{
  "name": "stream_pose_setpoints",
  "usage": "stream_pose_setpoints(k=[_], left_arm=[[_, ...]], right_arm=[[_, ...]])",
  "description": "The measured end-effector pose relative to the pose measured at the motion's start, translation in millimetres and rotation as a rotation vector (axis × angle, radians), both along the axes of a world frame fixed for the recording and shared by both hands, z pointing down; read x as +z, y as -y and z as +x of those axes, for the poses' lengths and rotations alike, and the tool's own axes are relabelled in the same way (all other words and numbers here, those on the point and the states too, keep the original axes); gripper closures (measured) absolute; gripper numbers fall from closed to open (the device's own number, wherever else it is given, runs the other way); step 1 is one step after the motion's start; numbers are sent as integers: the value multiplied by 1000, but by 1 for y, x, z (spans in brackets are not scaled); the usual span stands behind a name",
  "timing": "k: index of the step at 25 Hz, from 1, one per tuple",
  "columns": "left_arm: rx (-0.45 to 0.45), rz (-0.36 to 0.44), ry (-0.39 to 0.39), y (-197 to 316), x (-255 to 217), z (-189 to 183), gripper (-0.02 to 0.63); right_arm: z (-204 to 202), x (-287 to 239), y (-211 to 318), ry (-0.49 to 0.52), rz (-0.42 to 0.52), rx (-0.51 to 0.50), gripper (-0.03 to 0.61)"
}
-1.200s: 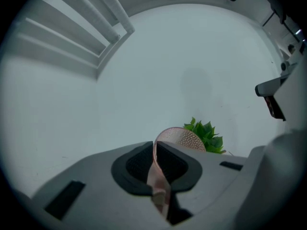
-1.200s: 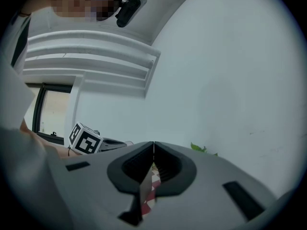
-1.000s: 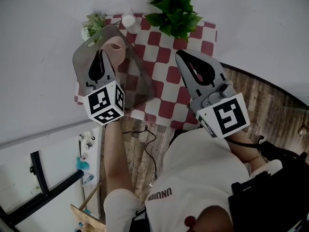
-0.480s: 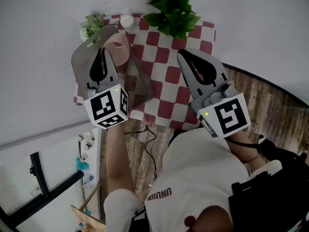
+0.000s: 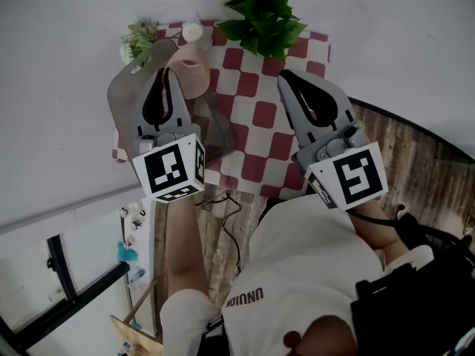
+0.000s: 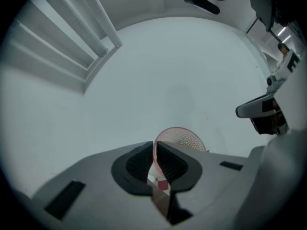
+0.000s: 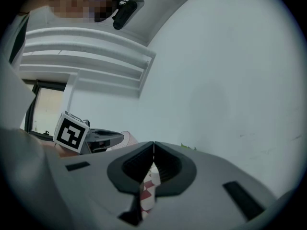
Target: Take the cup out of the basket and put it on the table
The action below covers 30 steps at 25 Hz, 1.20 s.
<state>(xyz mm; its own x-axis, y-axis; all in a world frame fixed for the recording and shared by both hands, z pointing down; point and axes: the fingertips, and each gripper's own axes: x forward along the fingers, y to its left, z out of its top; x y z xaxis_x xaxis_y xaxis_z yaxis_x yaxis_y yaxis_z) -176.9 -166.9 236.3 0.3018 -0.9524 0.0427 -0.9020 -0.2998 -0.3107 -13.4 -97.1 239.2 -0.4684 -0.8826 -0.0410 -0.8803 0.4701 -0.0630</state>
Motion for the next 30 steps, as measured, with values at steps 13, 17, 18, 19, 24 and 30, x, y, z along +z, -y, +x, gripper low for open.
stream_pose_setpoints(k=[13, 17, 18, 19, 24, 30], left_arm=[[91, 30, 0, -6, -7, 43, 580], [117, 19, -9, -7, -5, 54, 580], [122, 16, -8, -7, -4, 57, 580], [127, 13, -8, -7, -3, 59, 580], [161, -7, -17, -9, 0, 73, 581], [194, -22, -11, -10, 3, 85, 580]], right_arm=[[20, -4, 3, -6, 12, 66, 560], [28, -5, 3, -1, 16, 99, 561], [30, -5, 4, 2, 17, 105, 561], [32, -5, 3, 4, 17, 110, 560], [39, -5, 3, 8, 13, 133, 560], [45, -3, 3, 11, 4, 149, 560]])
